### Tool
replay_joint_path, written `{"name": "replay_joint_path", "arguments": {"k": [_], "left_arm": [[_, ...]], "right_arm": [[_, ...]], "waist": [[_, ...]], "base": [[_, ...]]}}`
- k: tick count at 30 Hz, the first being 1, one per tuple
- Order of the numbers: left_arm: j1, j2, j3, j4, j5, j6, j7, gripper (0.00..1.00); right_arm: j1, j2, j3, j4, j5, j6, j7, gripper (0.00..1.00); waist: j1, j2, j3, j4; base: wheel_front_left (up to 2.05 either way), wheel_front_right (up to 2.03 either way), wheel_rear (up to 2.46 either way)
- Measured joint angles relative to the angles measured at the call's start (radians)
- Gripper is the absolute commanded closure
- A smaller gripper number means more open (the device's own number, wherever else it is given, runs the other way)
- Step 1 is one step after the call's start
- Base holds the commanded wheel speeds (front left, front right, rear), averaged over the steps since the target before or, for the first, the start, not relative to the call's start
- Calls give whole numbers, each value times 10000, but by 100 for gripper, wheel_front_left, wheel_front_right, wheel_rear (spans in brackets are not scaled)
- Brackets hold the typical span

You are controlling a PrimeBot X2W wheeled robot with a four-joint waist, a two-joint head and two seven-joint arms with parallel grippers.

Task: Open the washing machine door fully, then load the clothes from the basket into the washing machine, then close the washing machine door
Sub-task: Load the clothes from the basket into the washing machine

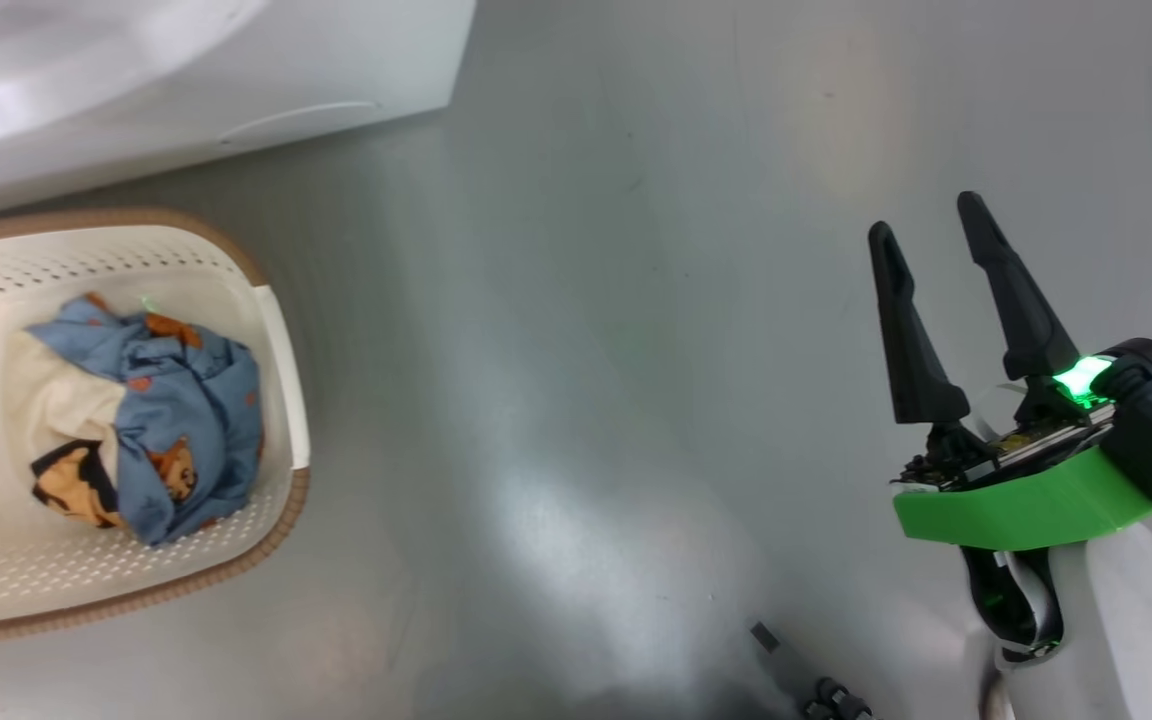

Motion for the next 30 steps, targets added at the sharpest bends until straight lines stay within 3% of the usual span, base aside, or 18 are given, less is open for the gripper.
{"name": "replay_joint_path", "arguments": {"k": [8, 19, 24, 30], "left_arm": [[2000, -234, 109, -1499, -215, 35, -1187, 0], [6893, -767, 291, -5359, -96, 1599, -2151, 0], [8379, -1035, 198, -6226, 104, 2052, -2209, 0], [9662, -1292, -224, -6826, 263, 2301, -2213, 0]], "right_arm": [[218, -198, -247, -58, -96, 0, 0, 0], [880, -485, -343, -71, -270, 0, 0, 0], [1198, -571, -447, -50, -282, 0, 0, 0], [1785, -717, -527, 19, -548, 0, 0, 0]], "waist": [[0, 0, -554, 404], [-1, 0, -1610, 949], [-1, 0, -2029, 1122], [-2, 0, -2700, 1443]], "base": [[0, 0, 0], [0, 0, 0], [0, 0, 0], [0, 0, 0]]}}
